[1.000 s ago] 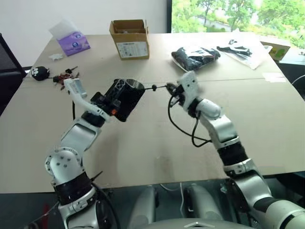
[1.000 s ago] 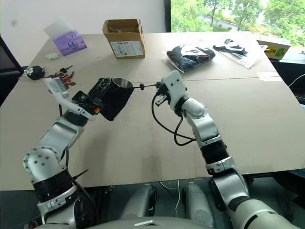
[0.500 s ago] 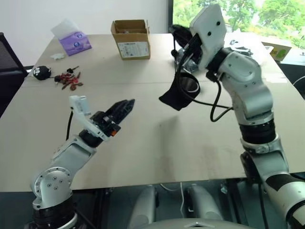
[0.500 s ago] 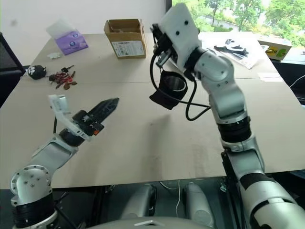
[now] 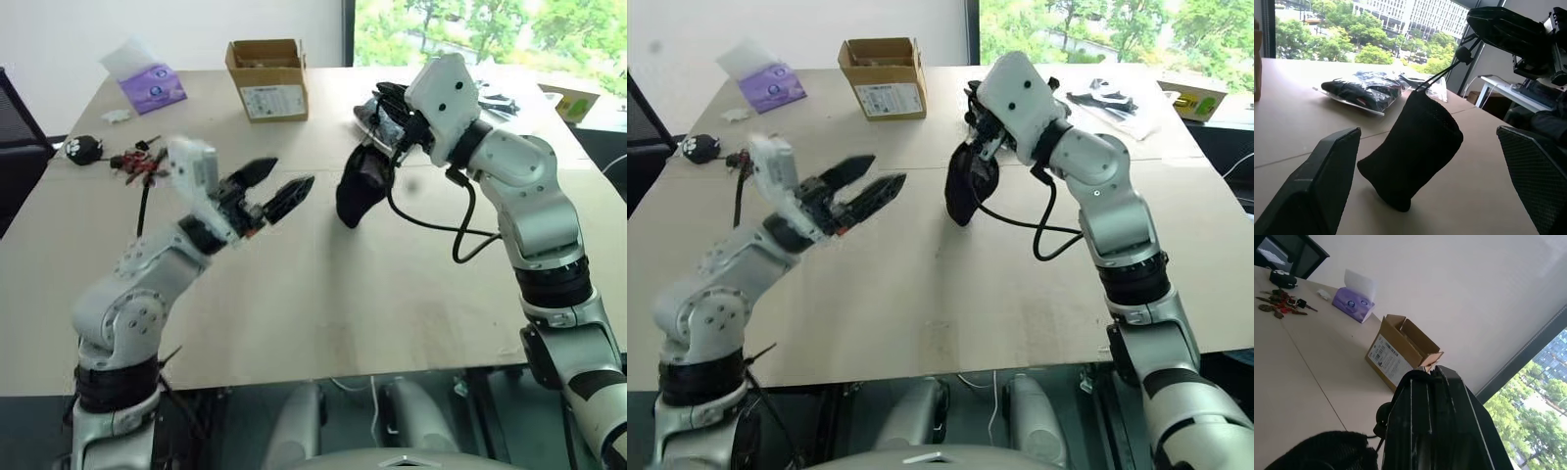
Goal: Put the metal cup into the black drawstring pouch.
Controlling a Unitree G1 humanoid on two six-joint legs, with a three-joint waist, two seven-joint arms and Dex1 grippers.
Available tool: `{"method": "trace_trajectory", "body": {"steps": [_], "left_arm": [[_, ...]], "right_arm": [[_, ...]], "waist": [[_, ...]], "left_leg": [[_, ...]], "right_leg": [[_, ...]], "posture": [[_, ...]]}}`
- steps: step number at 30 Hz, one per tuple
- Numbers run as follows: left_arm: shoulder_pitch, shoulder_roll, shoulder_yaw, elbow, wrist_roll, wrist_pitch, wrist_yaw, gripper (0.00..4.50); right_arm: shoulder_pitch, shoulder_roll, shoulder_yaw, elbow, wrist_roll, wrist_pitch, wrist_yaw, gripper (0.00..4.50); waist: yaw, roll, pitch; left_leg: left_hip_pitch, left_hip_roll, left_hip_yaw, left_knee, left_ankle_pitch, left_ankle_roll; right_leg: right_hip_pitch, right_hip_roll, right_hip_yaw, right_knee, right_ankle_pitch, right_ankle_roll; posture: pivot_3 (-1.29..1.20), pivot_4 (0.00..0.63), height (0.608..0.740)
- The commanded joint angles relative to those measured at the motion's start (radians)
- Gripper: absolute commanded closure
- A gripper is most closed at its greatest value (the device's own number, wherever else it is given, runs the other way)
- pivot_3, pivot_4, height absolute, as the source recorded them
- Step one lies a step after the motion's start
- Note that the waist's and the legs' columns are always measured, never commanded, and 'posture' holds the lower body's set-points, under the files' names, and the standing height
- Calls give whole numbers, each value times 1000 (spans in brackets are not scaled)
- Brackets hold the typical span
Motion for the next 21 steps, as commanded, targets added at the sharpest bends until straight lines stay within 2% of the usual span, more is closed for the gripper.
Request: {"method": "trace_trajectory", "body": {"steps": [1, 7, 17, 21], "left_arm": [[-72, 6, -102, 32, 129, -73, -58, 86], [-171, -42, -224, 124, 280, -177, -131, 86], [-255, -162, -254, 223, 369, -264, -171, 86], [-289, -203, -257, 265, 392, -287, -177, 1830]], "right_arm": [[-27, -4, 10, -57, -10, -38, 19, 4500], [-47, -1, 36, -82, -23, -51, 46, 4500], [-50, 9, 45, -116, -25, -24, 59, 4500], [-47, 15, 45, -117, -25, -18, 61, 4500]], "waist": [[-1, 0, 0], [-5, 0, 0], [-3, 0, 0], [-2, 0, 0]], "left_leg": [[0, 0, 0, 0, 0, 0], [0, 0, 1, -2, 0, 0], [0, 0, 2, -2, 0, 0], [0, 0, 2, -2, 0, 0]], "right_leg": [[0, 0, 1, 0, 0, 0], [-1, 0, 1, -1, 0, 0], [-1, 0, 1, 0, 0, 0], [-1, 0, 2, 0, 0, 0]], "posture": [[0, 150, 740], [0, 150, 740], [0, 150, 740], [0, 150, 740]]}}
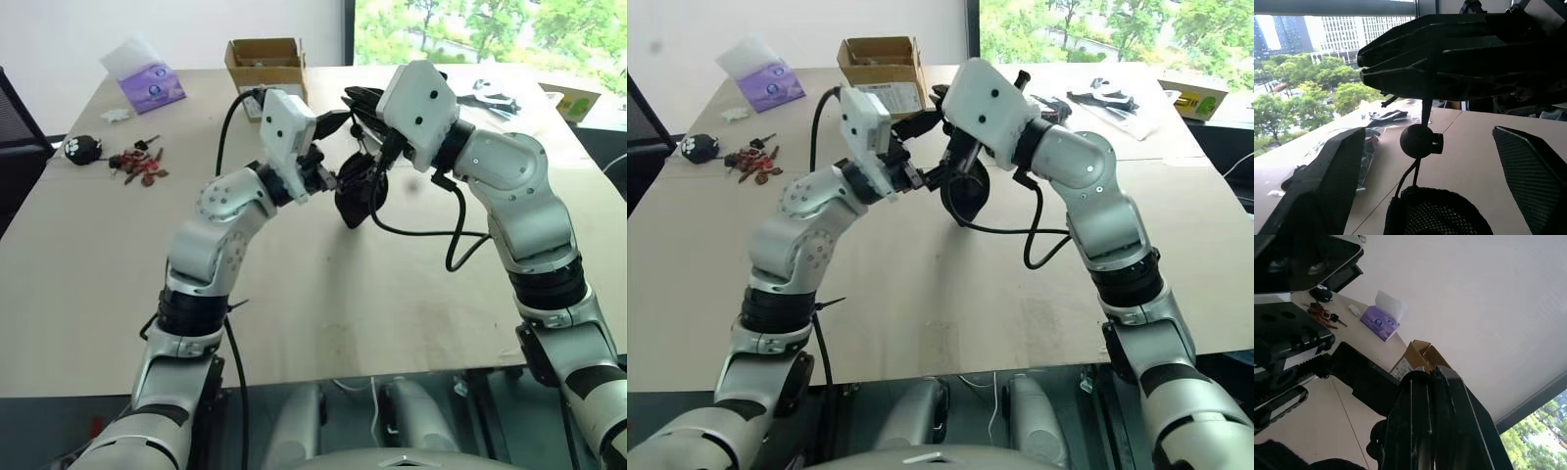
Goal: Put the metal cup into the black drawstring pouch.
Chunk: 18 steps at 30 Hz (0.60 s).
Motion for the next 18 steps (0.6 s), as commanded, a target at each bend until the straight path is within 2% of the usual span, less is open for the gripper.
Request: {"method": "trace_trajectory", "body": {"steps": [1, 5, 6, 11, 18], "left_arm": [[-43, -26, 5, 8, 20, -37, -3, 2317], [-50, -47, 5, 18, 39, -42, -4, 4171], [-45, -51, 3, 20, 44, -40, -1, 4324], [39, -42, -17, 49, 102, -27, 9, 4320], [110, 22, 48, 48, 124, -1, 22, 4320]], "right_arm": [[-25, 6, -9, -51, 0, 1, -2, 4500], [-26, 9, -16, -50, 3, 5, -2, 4500], [-29, 9, -23, -47, 7, 7, -3, 4500], [-84, 10, -99, 13, 36, 15, -38, 4500], [-207, -44, -255, 180, 49, -6, -135, 4500]], "waist": [[0, 0, 0], [-3, 0, 0], [-3, 0, 0], [-4, 0, 0], [0, 0, 0]], "left_leg": [[0, 0, 0, 0, 0, 0], [0, 0, 0, 0, 0, 0], [0, 0, -1, 0, 0, 0], [0, 0, -3, 0, 0, 0], [0, 0, -4, 0, 0, 0]], "right_leg": [[0, 0, 0, 0, 0, 0], [0, 0, 0, 0, 0, 0], [0, 0, 0, 0, 0, 0], [0, 0, 1, 1, 0, 0], [0, 0, -1, 1, 0, 0]], "posture": [[0, 150, 740], [0, 150, 740], [0, 150, 740], [0, 150, 740], [0, 150, 740]]}}
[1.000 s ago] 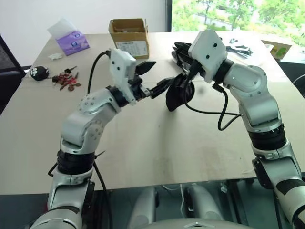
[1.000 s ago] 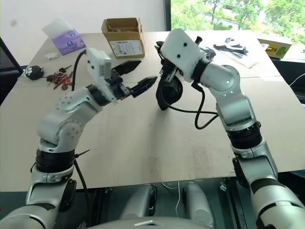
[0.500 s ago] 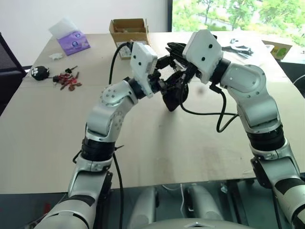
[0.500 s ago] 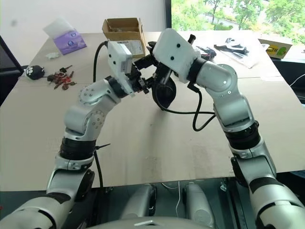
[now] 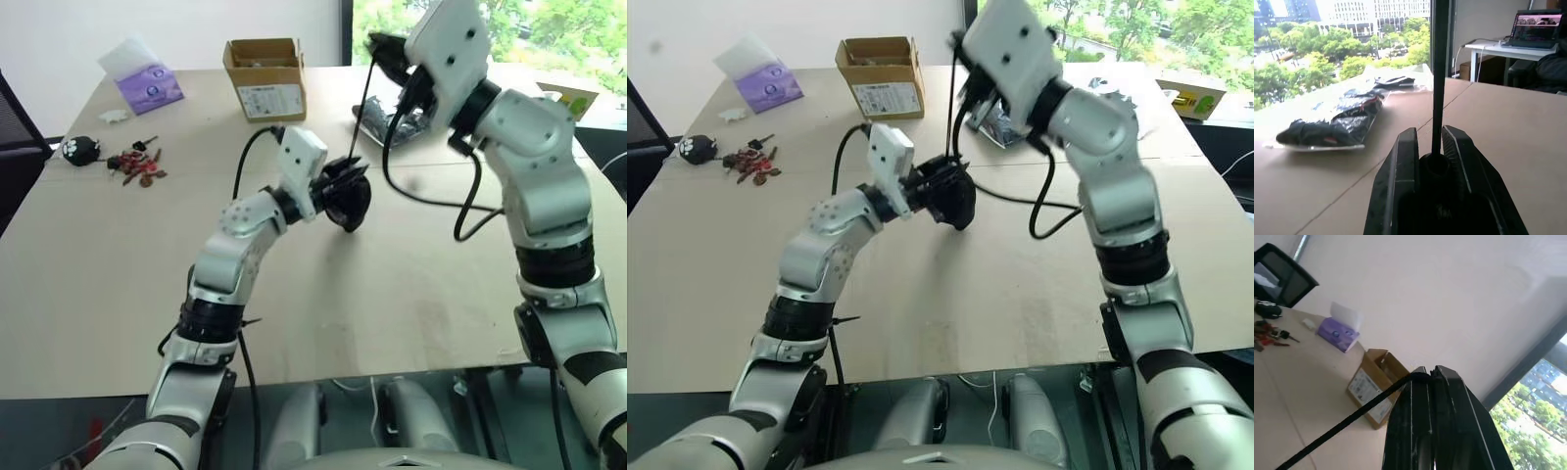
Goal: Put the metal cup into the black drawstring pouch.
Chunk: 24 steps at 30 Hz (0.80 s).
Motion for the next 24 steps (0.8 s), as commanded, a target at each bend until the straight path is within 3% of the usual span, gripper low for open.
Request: {"method": "trace_trajectory", "body": {"steps": [1, 10, 24], "left_arm": [[12, 62, 73, -46, -2, 26, 3, 4320], [71, 316, 218, -142, -55, 152, -46, 4320], [139, 292, -50, -157, 93, 109, -39, 4320]], "right_arm": [[-75, -59, -120, 58, 2, -32, -72, 4500], [32, -202, -198, 88, 47, 2, -88, 4500], [384, -103, -130, -82, 169, 105, -96, 4500]], "waist": [[0, 0, 0], [-5, 1, 1], [-3, 1, 1]], "left_leg": [[0, 0, 0, 0, 0, 0], [0, 0, 1, -2, 0, 0], [0, 0, 6, 0, 0, 0]], "right_leg": [[0, 0, 0, 0, 0, 0], [0, -1, 1, -1, 0, 0], [0, 0, 2, 0, 0, 0]], "posture": [[0, 150, 740], [0, 150, 740], [0, 150, 740]]}}
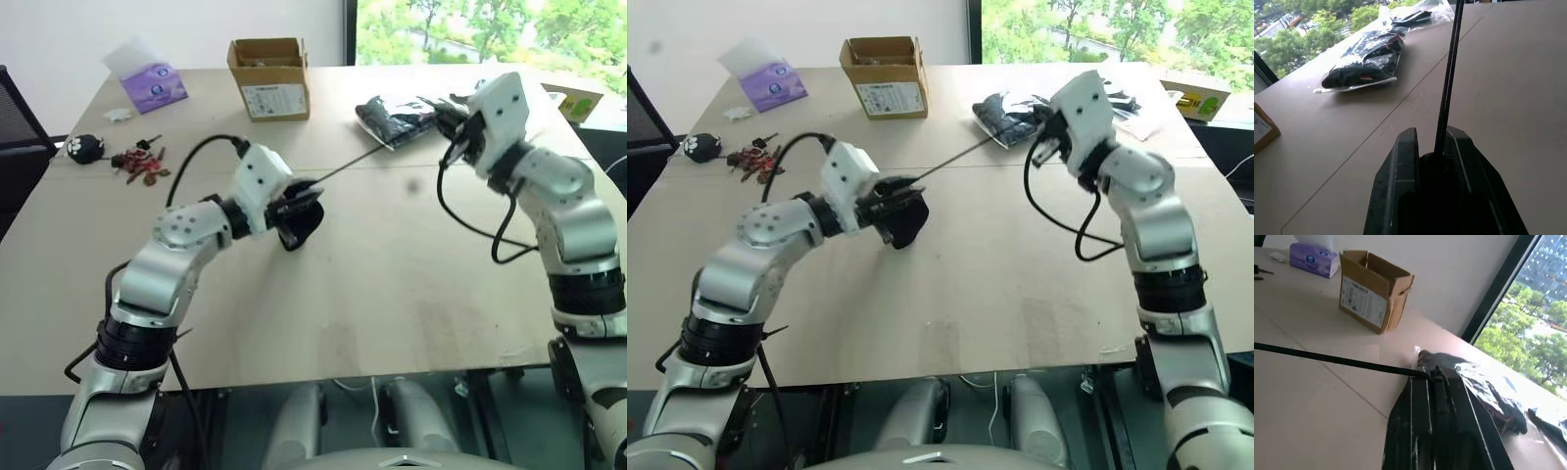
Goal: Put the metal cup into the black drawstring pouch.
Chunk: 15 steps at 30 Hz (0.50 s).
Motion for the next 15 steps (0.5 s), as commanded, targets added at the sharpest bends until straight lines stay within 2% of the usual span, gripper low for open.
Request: {"method": "trace_trajectory", "body": {"steps": [1, 3, 4, 6, 7, 8, 9, 10, 11, 13, 15], "left_arm": [[10, 3, -5, 32, 52, -9, 3, 4320], [-2, -30, 18, 32, 3, 18, -3, 4320], [-10, -46, 33, 27, -37, 41, -15, 3520], [-25, -71, 55, 9, -101, 82, -40, 3125], [-31, -83, 71, 0, -125, 100, -37, 2455], [-35, -96, 95, -11, -153, 120, -28, 2324], [-34, -115, 133, -31, -204, 145, -19, 1917], [-37, -155, 208, -57, -306, 195, 21, 1380], [-39, -187, 287, -76, -413, 253, 65, 1105], [-24, -203, 408, -99, -569, 349, 128, 292], [12, -178, 510, -105, -703, 427, 171, 246]], "right_arm": [[50, -5, -85, -86, 17, 15, -42, 4500], [97, -2, -66, -119, 26, 32, -31, 4500], [116, -3, -60, -134, 33, 46, -24, 4500], [149, -6, -55, -155, 40, 55, -13, 4500], [163, -5, -56, -163, 45, 62, -10, 3854], [181, -6, -58, -167, 48, 63, -6, 3752], [198, -10, -60, -170, 46, 63, -5, 3370], [218, -16, -65, -173, 45, 66, -3, 2829], [237, -26, -67, -181, 44, 70, 3, 2514], [268, -41, -75, -204, 56, 88, 13, 1706], [301, -43, -97, -238, 98, 130, 25, 685]], "waist": [[-2, 0, 0], [-2, 0, 0], [-1, 0, 0], [0, 0, 0], [0, 0, 0], [0, 0, 0], [1, 0, 0], [0, 0, 0], [0, 0, 0], [-2, 0, 0], [-7, 0, 0]], "left_leg": [[0, 0, 0, 0, 0, 0], [1, 0, 0, 0, 0, 0], [1, 0, 0, 0, 0, 0], [0, 1, 0, 1, 0, 0], [0, 1, 0, 1, 0, 0], [0, 1, 0, 2, 0, 0], [0, 0, 0, 2, 0, 0], [0, 1, 0, 3, 0, 0], [0, 1, 0, 3, 0, 0], [-1, 3, -2, 5, -1, 1], [0, 3, -4, 5, -1, 1]], "right_leg": [[0, 0, 0, 0, 0, 0], [0, 1, 0, 0, 0, 0], [0, 1, 0, 0, 0, 0], [0, 1, 0, 0, 0, 0], [0, 1, 0, 0, 0, 0], [0, 1, 0, 0, 0, 0], [0, 1, 0, 0, 0, 0], [1, 1, 0, 1, 0, 0], [1, 1, -1, 1, 0, 0], [1, 0, -1, 2, 0, 0], [1, 1, 1, 3, 0, 0]], "posture": [[0, 150, 740], [0, 150, 740], [0, 150, 740], [0, 150, 740], [0, 150, 740], [0, 150, 740], [0, 150, 740], [0, 150, 740], [0, 150, 740], [0, 150, 740], [0, 150, 740]]}}
